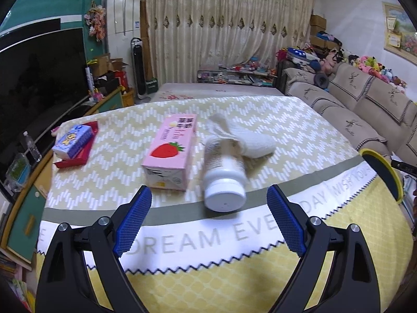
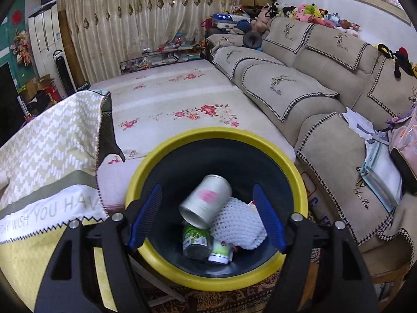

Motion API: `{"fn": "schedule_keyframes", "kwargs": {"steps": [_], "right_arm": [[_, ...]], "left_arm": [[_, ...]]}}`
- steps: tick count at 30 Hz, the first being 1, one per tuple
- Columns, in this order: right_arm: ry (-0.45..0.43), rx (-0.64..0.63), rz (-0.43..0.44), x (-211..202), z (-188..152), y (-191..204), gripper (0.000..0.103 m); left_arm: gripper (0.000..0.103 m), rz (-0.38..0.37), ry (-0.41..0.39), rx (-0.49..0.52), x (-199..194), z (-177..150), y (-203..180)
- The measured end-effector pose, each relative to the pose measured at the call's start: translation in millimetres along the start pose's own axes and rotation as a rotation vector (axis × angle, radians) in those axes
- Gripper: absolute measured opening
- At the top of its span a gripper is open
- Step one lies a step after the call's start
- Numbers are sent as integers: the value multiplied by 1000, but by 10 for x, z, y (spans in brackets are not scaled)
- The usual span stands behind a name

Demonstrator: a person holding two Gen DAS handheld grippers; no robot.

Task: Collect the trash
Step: 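Move the left tool toward the white sock on the table, then grasp the white sock with the left gripper and drop it into the yellow bin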

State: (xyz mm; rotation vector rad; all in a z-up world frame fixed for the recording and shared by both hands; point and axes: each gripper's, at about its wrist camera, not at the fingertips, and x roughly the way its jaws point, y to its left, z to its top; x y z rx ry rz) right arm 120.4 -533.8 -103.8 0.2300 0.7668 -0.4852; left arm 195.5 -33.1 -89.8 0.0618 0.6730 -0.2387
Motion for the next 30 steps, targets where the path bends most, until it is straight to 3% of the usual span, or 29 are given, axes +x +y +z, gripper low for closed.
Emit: {"fn": "schedule_keyframes", "kwargs": {"steps": [8, 21, 26, 30], "right_arm": [[-6, 1, 40, -24, -32, 41, 72], [2, 21, 87, -13, -60, 36, 73], [5, 27, 89, 0, -51, 15, 73], [1, 32, 88, -11, -43, -8, 73]], "left_arm": [[84, -11, 24, 59, 55, 175, -236], [79, 5, 93, 124, 607, 597, -441], [57, 12, 105, 136, 742, 611, -494], [26, 10, 83, 140, 715, 641, -537]]}}
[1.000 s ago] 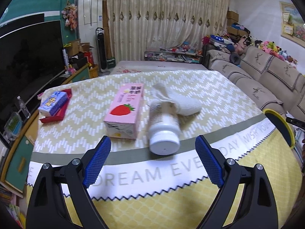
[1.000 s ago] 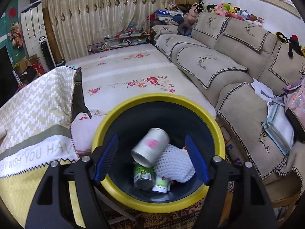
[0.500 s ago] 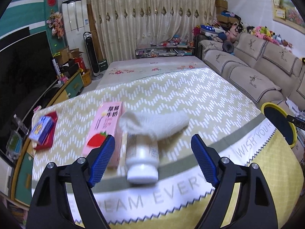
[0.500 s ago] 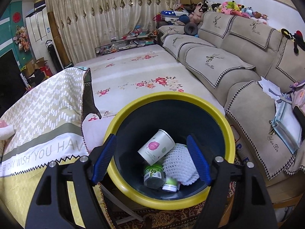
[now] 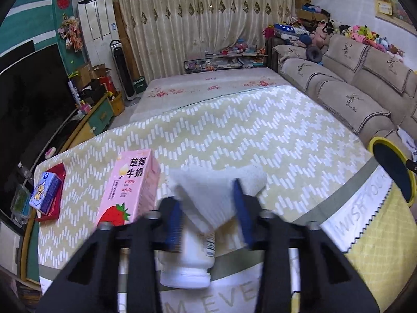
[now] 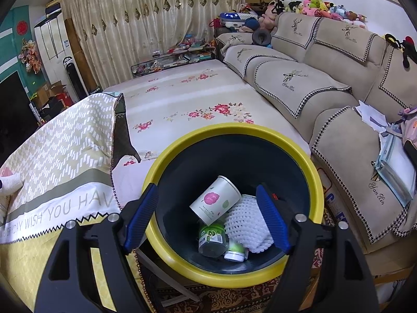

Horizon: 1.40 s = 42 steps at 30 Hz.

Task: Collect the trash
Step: 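Grasp the white sock with the left gripper and drop it into the yellow bin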

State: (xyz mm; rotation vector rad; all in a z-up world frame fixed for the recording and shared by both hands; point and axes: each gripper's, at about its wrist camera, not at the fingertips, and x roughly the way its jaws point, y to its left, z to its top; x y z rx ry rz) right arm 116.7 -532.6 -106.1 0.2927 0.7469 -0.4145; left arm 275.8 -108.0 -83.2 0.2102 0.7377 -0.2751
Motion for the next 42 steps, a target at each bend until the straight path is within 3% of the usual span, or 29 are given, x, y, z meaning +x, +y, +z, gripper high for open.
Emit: {"fn": "schedule_keyframes", "kwargs": {"steps": [2, 3, 9, 14, 25, 34, 42], "right_arm": [[-2, 5, 0, -7, 7, -17, 73], [-3, 7, 1, -6, 8, -22, 73], [-6, 13, 3, -19, 10, -43, 73], [-22, 23, 1, -88, 44, -97, 73], [-65, 65, -26, -268, 91, -359, 73], [-97, 139, -63, -426, 113, -828, 73], [-88, 187, -66, -393, 82, -1090, 73]], "left_arm": [[9, -4, -13, 1, -25, 20, -18], [7, -6, -21, 10, -48, 29, -42], [6, -30, -72, 65, -270, 88, -232], [6, -98, -105, 105, -522, 189, -525], [6, -291, -163, 261, -886, 505, -1701], [6, -468, -149, 342, -782, 747, -2843], [7, -531, -95, 361, -500, 886, -3630]]}}
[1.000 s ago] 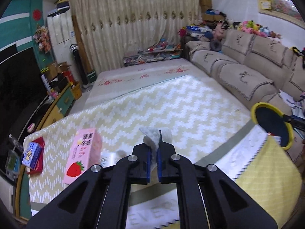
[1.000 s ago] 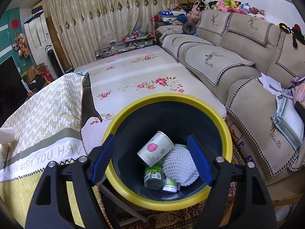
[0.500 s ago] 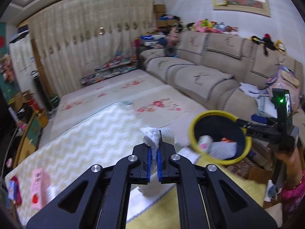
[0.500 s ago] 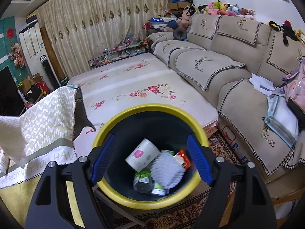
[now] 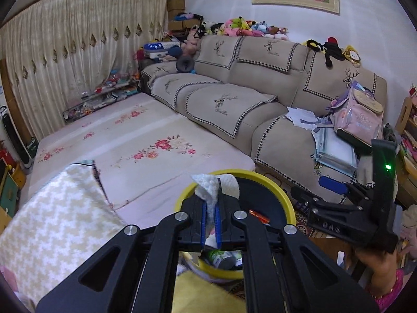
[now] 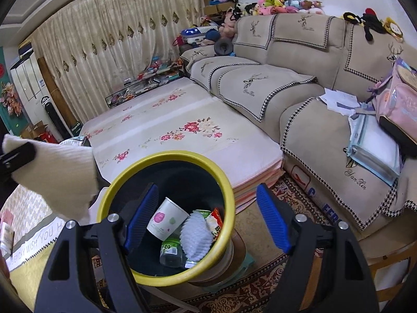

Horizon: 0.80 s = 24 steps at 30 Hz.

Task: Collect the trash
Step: 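Grasp the white sock with the left gripper and drop it into the yellow bin, then move the right tool to the white bottle and grasp it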

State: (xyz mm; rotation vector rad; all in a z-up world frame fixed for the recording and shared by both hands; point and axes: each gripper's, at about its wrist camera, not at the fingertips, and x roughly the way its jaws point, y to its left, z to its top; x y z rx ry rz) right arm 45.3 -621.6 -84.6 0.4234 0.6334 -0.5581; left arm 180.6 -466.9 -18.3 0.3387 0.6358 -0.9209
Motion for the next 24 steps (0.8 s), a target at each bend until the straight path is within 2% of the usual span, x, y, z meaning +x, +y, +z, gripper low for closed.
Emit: {"fn": "schedule_keyframes", "kwargs": {"steps": [1, 3, 4, 5, 6, 10, 14, 20, 24], "right_arm": [[1, 6, 2, 8, -2, -21, 73], [4, 14, 0, 28, -4, -53, 73], [5, 16, -2, 32, -7, -63, 73], [6, 17, -3, 35, -12, -75, 73], [8, 18, -3, 38, -14, -78, 73], [9, 11, -9, 45, -27, -41, 73], [17, -8, -19, 57, -42, 25, 73], [27, -47, -15, 78, -91, 204, 73], [36, -85, 19, 50, -150, 454, 73]], "left_arm": [[9, -3, 8, -2, 93, 24, -21], [28, 0, 19, -7, 232, 16, -43], [53, 7, 23, -8, 308, 7, -44], [70, 16, 21, -8, 341, -17, -50], [73, 30, 15, -6, 390, -40, -54], [74, 27, 25, -24, 436, -142, 6], [74, 37, -9, -49, 159, -245, 201], [74, 118, -69, -89, -527, -484, 589], [75, 207, -96, -154, -1061, -804, 988]]}}
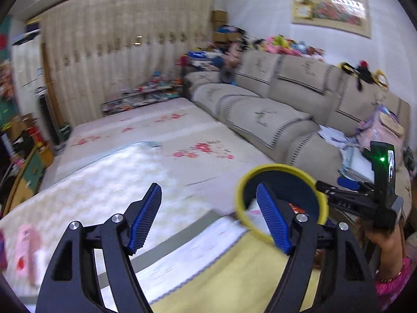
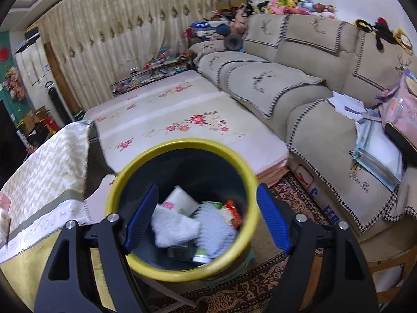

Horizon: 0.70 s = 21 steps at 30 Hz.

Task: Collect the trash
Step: 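Move the right tool to the white bottle and grasp it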

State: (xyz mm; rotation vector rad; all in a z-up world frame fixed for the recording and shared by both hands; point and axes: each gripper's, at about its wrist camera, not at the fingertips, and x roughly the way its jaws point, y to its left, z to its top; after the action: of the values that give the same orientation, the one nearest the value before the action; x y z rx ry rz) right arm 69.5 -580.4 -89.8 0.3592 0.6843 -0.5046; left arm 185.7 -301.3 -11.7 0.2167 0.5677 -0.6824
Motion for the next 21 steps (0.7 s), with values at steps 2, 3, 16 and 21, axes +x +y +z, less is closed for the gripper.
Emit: {"fn": "schedule_keyframes", "kwargs": {"steps": [2, 3, 16, 21], "right_arm": [[0, -29, 29, -22, -22, 194, 73], [-2, -45, 49, -37, -41, 314, 73], [16, -339, 478, -501, -651, 2714, 74], [42, -449, 587, -679, -948, 3465, 79]], "left_arm": [[77, 73, -20, -42, -249, -124, 331], [78, 111, -29, -56, -347, -180, 465], [80, 593, -41, -340, -1319, -1132, 2527], [80, 682, -53, -486, -1479, -1534, 3023]]}}
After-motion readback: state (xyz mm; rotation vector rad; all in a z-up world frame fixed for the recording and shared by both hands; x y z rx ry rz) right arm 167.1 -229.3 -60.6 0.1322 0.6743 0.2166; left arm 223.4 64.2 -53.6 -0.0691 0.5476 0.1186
